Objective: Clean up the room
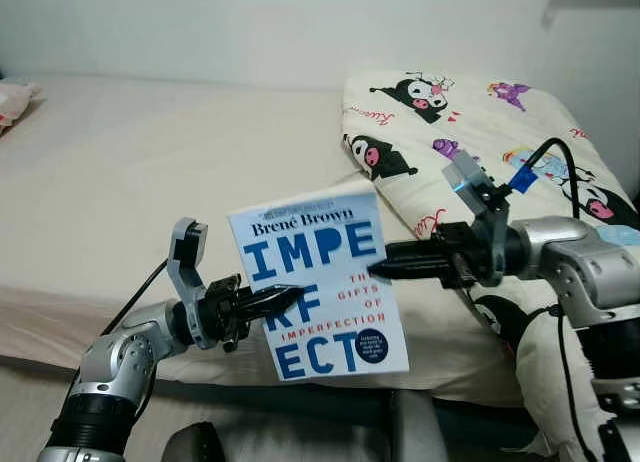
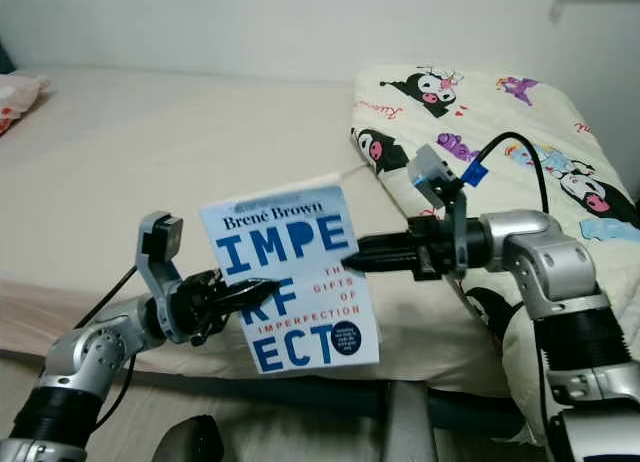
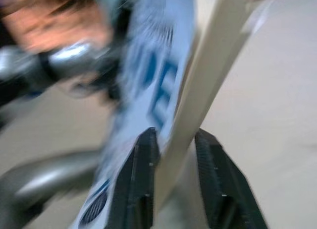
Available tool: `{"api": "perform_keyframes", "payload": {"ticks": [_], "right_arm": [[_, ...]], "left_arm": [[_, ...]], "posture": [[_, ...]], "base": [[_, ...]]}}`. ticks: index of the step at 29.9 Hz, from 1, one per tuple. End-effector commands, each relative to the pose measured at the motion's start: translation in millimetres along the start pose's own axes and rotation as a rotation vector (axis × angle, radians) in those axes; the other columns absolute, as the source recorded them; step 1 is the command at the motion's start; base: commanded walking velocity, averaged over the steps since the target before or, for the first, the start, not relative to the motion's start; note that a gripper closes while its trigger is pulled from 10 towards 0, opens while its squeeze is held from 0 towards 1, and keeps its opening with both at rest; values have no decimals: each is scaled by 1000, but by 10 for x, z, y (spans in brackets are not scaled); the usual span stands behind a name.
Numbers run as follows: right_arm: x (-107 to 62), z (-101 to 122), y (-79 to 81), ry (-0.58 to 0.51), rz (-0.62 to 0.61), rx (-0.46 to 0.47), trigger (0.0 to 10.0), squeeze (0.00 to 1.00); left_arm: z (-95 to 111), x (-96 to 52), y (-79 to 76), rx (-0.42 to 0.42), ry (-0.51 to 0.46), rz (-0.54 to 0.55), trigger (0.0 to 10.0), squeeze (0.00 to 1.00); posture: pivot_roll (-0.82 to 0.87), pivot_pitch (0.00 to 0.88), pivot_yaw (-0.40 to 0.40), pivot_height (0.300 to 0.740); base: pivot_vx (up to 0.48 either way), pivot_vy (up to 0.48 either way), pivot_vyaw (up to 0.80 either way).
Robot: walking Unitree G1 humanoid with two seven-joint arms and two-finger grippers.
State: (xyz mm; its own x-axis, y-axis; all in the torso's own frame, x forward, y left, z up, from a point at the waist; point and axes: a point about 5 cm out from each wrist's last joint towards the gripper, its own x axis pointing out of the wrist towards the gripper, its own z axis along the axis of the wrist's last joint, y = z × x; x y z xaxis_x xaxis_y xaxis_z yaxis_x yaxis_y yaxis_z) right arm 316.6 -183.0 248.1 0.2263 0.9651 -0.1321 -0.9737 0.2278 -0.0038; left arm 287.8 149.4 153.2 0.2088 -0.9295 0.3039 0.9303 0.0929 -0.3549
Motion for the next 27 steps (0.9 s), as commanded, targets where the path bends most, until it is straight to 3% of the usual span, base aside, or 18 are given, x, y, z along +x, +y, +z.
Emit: {"api": "perform_keyframes", "payload": {"ticks": [1,11,13,14,15,16,17,19,21,22,27], "right_arm": [[-46,-16,-67,-28,-94,-2,10000,1000],[-171,-21,-290,-221,-426,45,10000,1000],[-389,-16,-472,-332,-711,113,10000,1000],[-389,-16,-472,-332,-711,113,10000,1000],[-489,-39,-525,-369,-828,137,10000,1000],[-489,-39,-525,-369,-828,137,10000,1000],[-594,-97,-554,-406,-953,156,10000,0],[-709,-194,-558,-443,-1094,175,10000,0],[-742,-229,-555,-452,-1134,183,10000,0],[-797,-272,-553,-471,-1189,210,10000,0],[-1042,-382,-523,-509,-1397,232,10000,0]], "left_arm": [[12,-36,12,11,-32,20,0,0],[62,-133,156,55,-110,181,0,0],[182,-238,357,123,-207,426,0,0],[182,-238,357,123,-207,426,0,0],[235,-299,444,151,-256,549,0,0],[235,-299,444,151,-256,549,0,0],[271,-392,540,176,-301,710,0,0],[280,-516,631,196,-349,907,0,0],[272,-554,652,198,-360,965,0,0],[247,-580,666,191,-369,1006,10000,0],[137,-600,688,187,-386,1087,10000,0]], "posture": [[-52,92,9,320],[-60,102,18,320],[-67,111,25,320],[-67,111,25,320],[-68,112,27,320],[-68,112,27,320],[-74,115,32,320],[-78,116,34,320],[-78,116,34,320],[-82,119,37,320],[-90,127,40,320]], "base": [[0,0,0],[0,0,0],[0,0,0],[0,0,0],[0,0,0],[0,0,0],[0,0,0],[0,0,-203],[0,0,-406],[0,0,-769],[0,0,-769]]}}
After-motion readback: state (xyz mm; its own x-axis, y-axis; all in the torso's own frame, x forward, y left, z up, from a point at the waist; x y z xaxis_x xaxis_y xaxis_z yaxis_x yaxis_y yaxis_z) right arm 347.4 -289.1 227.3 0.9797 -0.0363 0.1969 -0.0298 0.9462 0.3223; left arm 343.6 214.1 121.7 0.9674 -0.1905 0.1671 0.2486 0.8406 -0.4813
